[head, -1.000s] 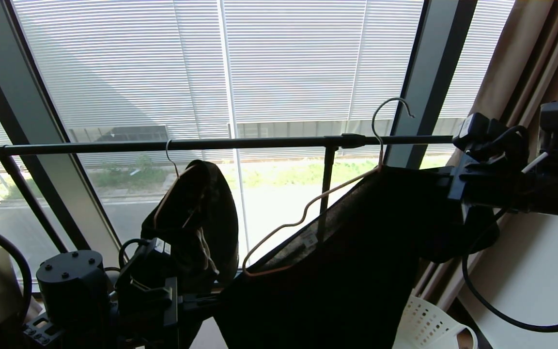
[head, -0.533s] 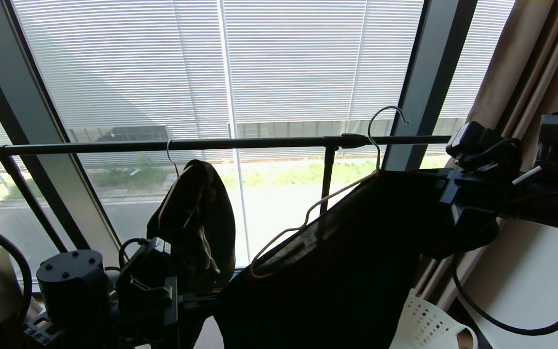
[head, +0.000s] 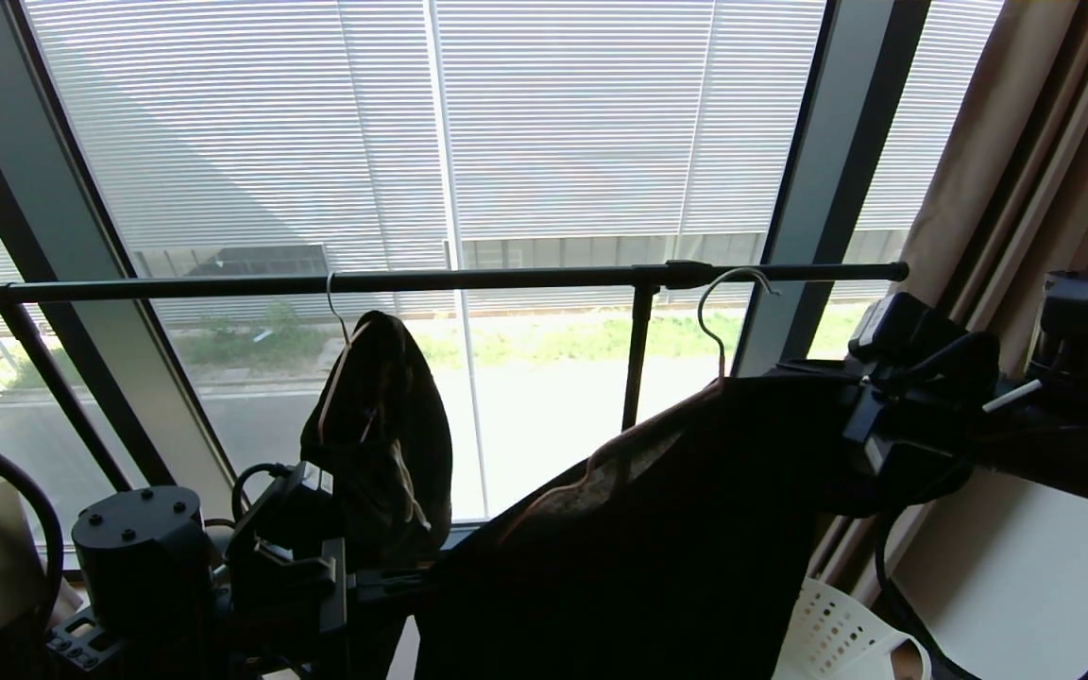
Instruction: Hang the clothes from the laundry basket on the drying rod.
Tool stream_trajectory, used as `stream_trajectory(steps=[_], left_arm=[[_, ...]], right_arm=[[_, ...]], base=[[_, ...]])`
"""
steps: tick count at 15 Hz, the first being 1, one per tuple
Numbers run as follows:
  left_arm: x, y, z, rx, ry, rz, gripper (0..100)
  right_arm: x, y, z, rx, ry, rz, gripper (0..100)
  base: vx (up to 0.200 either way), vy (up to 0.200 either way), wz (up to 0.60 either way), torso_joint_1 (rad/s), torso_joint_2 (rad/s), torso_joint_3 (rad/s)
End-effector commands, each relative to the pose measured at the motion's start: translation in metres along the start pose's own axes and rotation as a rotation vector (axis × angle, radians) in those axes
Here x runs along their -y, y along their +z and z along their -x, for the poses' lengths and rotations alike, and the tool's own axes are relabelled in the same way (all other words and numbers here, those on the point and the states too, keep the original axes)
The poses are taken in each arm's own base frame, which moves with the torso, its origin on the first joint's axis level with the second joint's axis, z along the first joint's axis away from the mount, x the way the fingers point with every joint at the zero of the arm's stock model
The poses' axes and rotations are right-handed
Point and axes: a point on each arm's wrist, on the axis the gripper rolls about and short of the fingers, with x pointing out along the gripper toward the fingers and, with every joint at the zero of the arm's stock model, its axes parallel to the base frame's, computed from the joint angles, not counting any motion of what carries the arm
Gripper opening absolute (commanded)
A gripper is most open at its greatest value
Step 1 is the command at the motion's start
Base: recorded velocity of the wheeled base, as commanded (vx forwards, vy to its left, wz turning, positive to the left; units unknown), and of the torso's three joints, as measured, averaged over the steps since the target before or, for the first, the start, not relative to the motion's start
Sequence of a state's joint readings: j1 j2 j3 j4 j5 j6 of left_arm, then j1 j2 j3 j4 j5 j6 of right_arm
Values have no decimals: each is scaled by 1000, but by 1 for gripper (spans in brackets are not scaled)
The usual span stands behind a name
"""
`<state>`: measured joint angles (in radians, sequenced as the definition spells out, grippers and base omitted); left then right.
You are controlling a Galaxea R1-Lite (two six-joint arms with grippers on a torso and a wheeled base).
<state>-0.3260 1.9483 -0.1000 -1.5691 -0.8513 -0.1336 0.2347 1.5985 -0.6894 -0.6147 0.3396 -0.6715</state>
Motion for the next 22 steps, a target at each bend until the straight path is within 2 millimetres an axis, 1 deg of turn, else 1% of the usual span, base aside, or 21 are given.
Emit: stream_trajectory(steps=[1,2,3,4,5,6,8,9,11,12,15,18,20,22], left_arm=[[0,0,0,1,-1,0,0],[0,0,-1,2,-1,0,0],[-2,4,-2,17,3,-11,0],[-3,8,-3,31,20,-17,0],[-4,9,-4,37,33,-20,0],[-6,14,-8,62,80,-37,0],[-6,29,-13,111,64,-91,0],[-2,38,-11,135,62,-115,0],[5,48,-4,101,76,-79,0],[11,59,1,86,88,-65,0],[21,86,9,58,107,-40,0],[20,91,7,27,137,-20,0],[20,97,2,-2,162,-36,0],[22,102,3,-42,216,-28,0]], right_arm=[[-17,-8,1,-19,48,-7,0],[-23,-11,2,-22,61,-8,0],[-37,-16,3,-13,89,-3,0],[-46,-20,5,-5,99,-2,0],[-49,-24,4,-10,105,-8,0],[-56,-32,1,-11,106,-25,0],[-63,-42,0,10,93,-62,0],[-65,-45,-1,24,83,-83,0],[-64,-47,-7,61,55,-71,0],[-64,-49,-11,61,55,-71,0],[-67,-55,-17,37,68,-78,0],[-67,-54,-16,27,50,-77,0],[-72,-49,-18,31,42,-68,0],[-75,-47,-19,40,52,-64,0]], base=[[0,0,0,0,0,0],[0,0,0,0,0,0],[0,0,0,0,0,0],[0,0,0,0,0,0],[0,0,0,0,0,0],[0,0,0,0,0,0],[0,0,0,0,0,0],[0,0,0,0,0,0],[0,0,0,0,0,0],[0,0,0,0,0,0],[0,0,0,0,0,0],[0,0,0,0,0,0],[0,0,0,0,0,0],[0,0,0,0,0,0]])
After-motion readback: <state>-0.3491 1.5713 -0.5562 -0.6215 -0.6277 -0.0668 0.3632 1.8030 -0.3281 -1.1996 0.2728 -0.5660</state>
